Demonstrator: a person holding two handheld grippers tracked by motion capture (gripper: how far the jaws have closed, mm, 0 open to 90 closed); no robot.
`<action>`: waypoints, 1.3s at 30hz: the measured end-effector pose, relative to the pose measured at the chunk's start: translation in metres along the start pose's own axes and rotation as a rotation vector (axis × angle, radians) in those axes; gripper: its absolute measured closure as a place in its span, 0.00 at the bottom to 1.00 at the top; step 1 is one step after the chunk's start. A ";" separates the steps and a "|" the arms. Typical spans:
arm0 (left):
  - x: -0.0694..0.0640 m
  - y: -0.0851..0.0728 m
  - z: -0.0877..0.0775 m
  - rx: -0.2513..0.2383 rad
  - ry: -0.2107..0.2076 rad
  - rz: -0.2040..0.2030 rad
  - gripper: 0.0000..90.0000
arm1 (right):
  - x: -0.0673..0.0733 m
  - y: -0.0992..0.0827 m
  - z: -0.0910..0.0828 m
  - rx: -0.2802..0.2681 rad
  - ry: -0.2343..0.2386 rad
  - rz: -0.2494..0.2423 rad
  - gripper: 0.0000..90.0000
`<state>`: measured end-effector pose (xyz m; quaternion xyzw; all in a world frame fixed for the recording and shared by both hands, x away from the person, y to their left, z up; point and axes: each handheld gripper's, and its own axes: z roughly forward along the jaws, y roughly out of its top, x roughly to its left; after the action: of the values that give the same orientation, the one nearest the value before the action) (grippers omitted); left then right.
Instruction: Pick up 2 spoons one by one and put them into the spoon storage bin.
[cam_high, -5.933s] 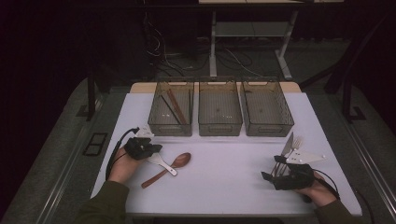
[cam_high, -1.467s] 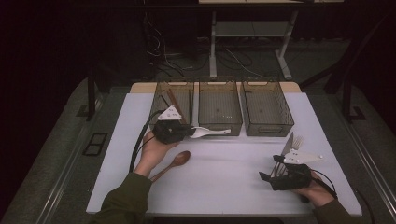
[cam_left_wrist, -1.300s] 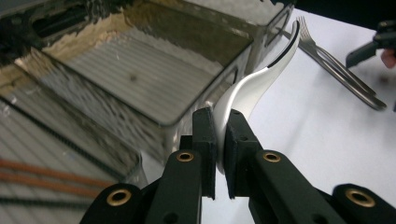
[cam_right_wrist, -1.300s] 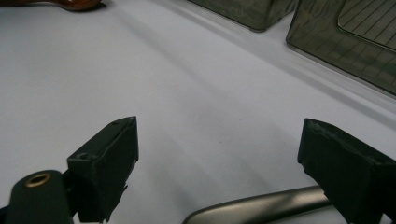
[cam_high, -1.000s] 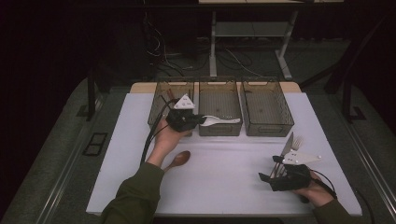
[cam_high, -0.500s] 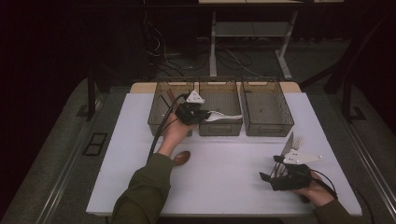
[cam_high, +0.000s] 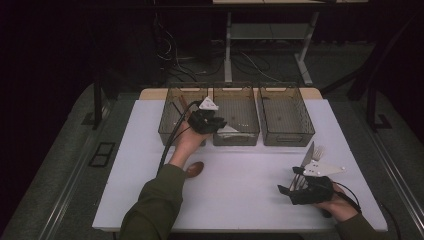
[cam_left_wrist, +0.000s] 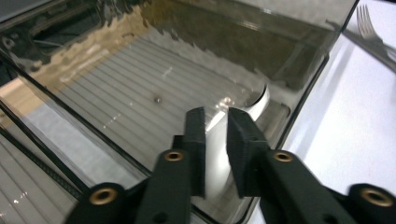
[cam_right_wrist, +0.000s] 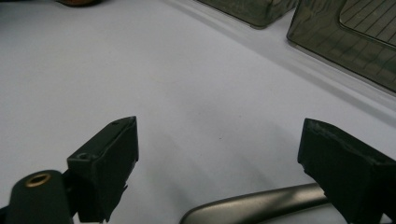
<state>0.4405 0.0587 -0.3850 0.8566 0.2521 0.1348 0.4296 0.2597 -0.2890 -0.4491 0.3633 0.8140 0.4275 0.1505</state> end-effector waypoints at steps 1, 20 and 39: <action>-0.001 0.000 0.000 -0.008 -0.003 -0.004 0.81 | 0.000 0.000 0.000 0.000 0.001 0.002 0.13; -0.025 -0.005 -0.040 -0.068 -0.129 -0.060 0.42 | 0.001 0.001 -0.001 -0.001 0.004 -0.002 0.13; -0.045 -0.056 -0.079 -0.034 -0.066 -0.089 0.21 | 0.002 0.001 -0.001 -0.006 0.007 -0.005 0.13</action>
<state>0.3502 0.1151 -0.3842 0.8410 0.2734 0.0916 0.4579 0.2585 -0.2879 -0.4476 0.3594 0.8141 0.4308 0.1499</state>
